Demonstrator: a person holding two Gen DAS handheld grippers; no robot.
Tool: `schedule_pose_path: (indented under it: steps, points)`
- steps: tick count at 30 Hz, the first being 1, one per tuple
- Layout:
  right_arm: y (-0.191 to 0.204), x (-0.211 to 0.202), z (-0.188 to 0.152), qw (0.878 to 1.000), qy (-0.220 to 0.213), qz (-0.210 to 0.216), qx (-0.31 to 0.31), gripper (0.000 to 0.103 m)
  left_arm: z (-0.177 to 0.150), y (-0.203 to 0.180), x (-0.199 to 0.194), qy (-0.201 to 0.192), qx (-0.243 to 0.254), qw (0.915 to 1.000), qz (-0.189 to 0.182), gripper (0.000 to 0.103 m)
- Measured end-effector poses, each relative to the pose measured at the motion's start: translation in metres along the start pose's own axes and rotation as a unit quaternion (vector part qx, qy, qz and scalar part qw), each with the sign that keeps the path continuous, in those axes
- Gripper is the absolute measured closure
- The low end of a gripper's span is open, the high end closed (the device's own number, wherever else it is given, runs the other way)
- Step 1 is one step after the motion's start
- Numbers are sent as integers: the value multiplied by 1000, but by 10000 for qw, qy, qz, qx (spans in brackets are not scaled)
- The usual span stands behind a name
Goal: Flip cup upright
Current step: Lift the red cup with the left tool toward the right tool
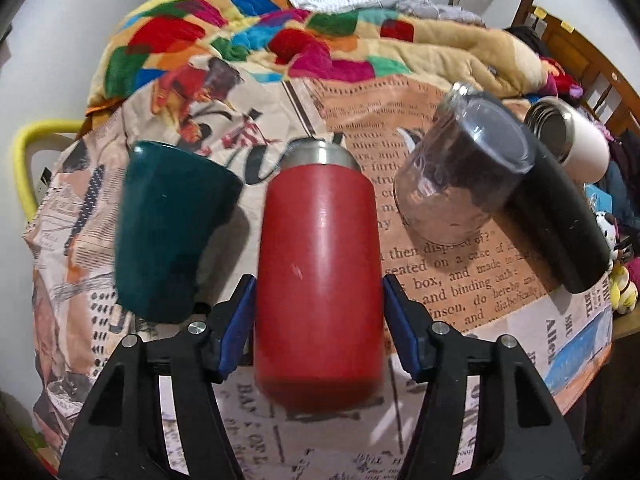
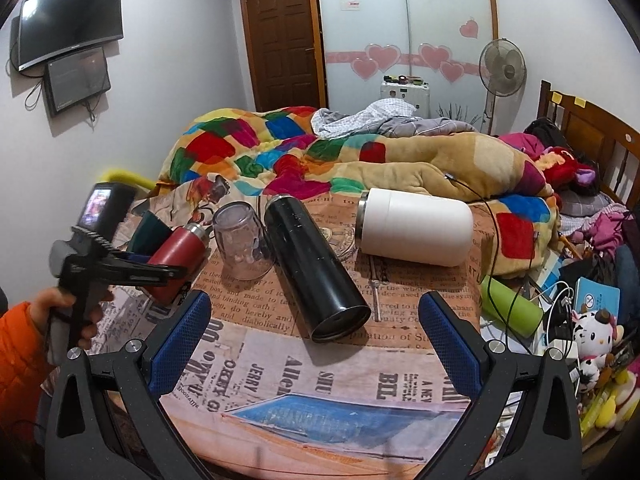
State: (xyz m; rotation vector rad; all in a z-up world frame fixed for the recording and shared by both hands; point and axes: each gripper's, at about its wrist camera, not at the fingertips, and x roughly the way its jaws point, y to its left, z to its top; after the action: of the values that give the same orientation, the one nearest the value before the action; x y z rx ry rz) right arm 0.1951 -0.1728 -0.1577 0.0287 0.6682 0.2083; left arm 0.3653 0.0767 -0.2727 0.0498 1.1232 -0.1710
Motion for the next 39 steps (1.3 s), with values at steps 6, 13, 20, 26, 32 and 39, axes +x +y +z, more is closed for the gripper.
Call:
schedule_pose_path:
  steps: [6, 13, 20, 26, 32, 39]
  points:
    - [1, 2, -1, 10000, 20, 6, -54, 0, 10, -3, 19, 16, -110, 9998, 150, 42]
    - [1, -3, -2, 10000, -18, 6, -54, 0, 0, -6, 14, -206, -315, 9989, 273, 42]
    - [1, -14, -1, 9999, -106, 79, -39, 0, -23, -19, -35, -515, -203, 9981, 264, 42]
    - [7, -31, -2, 9995, -269, 146, -76, 0, -39, -39, -91, -979, 69, 9944, 403, 42]
    - [11, -53, -2, 9985, -496, 202, -131, 0, -47, -60, -135, -1325, 235, 9903, 356, 42]
    - [9, -69, -7, 9978, -628, 158, -133, 0, -57, -96, -164, -1534, 463, 9870, 92, 42]
